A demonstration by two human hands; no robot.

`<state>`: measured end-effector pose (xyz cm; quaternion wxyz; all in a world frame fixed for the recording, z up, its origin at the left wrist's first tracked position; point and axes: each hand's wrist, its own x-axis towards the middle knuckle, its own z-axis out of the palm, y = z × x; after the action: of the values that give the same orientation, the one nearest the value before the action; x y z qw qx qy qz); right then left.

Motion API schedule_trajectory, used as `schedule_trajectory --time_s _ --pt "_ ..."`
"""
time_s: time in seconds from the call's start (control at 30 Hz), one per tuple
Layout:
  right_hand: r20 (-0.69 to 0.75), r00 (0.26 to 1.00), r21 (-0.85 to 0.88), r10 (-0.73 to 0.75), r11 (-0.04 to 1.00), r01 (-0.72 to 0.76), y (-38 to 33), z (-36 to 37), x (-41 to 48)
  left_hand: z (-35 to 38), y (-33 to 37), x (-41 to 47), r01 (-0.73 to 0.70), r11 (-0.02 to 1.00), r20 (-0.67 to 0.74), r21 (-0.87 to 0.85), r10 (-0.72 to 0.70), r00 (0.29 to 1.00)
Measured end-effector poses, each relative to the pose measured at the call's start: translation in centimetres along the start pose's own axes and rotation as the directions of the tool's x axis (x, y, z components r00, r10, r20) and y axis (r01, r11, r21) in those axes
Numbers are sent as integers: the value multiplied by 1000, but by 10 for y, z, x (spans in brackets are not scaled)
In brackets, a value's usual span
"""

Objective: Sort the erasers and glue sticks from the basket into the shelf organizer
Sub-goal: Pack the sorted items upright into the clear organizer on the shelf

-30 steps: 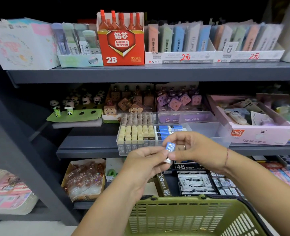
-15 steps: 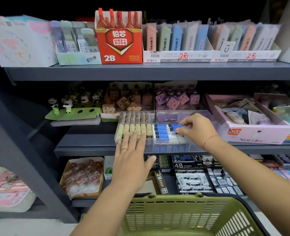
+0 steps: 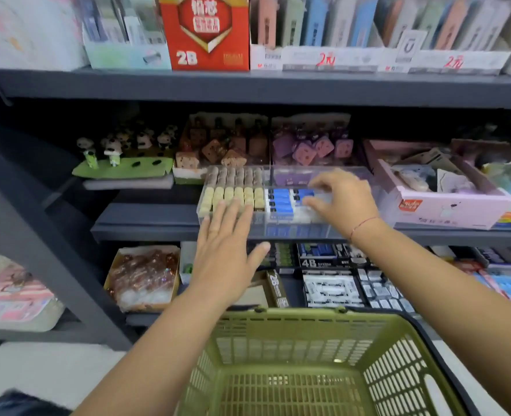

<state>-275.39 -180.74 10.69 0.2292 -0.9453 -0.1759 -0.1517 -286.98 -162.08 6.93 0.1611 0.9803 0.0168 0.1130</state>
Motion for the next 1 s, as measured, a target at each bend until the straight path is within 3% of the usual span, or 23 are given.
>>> schedule_trajectory --time_s 0.1,0.13,0.17,0.2,0.23,0.27,0.3,0.37,0.4,0.47,0.6,0.8,1.0 --pt "-278 951 227 -135 953 202 -7 4 -55 8 -8 -18 -32 998 -143 -49 25 989" --pt "-280 949 290 -148 929 231 -9 13 -81 11 -12 -26 -26 996 -172 -82 11 985" --pt "-191 971 349 -145 914 205 -9 27 -107 16 -17 -35 -4 994 -174 -114 -15 985" --pt "-11 992 410 -124 904 118 -7 47 -132 22 -24 -46 33 990 -145 -138 -53 988" --pt "235 968 451 -84 892 -32 -2 69 -156 31 -33 -58 83 986 -95 -143 -97 991" --pt "499 865 454 -48 865 -215 7 92 -179 41 -43 -72 141 983 -32 -122 -146 989" --pt "710 704 400 -20 834 -380 17 112 -200 52 -55 -87 209 974 36 -85 -206 978" --pt "916 401 216 15 824 -524 38 143 -236 73 -76 -118 357 934 185 -23 -347 920" --pt "948 318 150 29 838 -525 46 154 -251 80 -83 -132 421 906 255 -30 -401 880" --pt "969 245 108 23 854 -508 51 171 -269 88 -89 -148 517 849 320 -107 -463 826" --pt "977 210 123 -25 873 -471 33 206 -280 91 -90 -147 545 809 273 -220 -486 831" --pt "975 205 172 -80 860 -480 -15 264 -282 94 -91 -148 553 813 254 -183 -504 825" --pt "972 221 154 -79 926 -346 -26 295 -308 99 -95 -149 548 813 215 -198 -509 833"
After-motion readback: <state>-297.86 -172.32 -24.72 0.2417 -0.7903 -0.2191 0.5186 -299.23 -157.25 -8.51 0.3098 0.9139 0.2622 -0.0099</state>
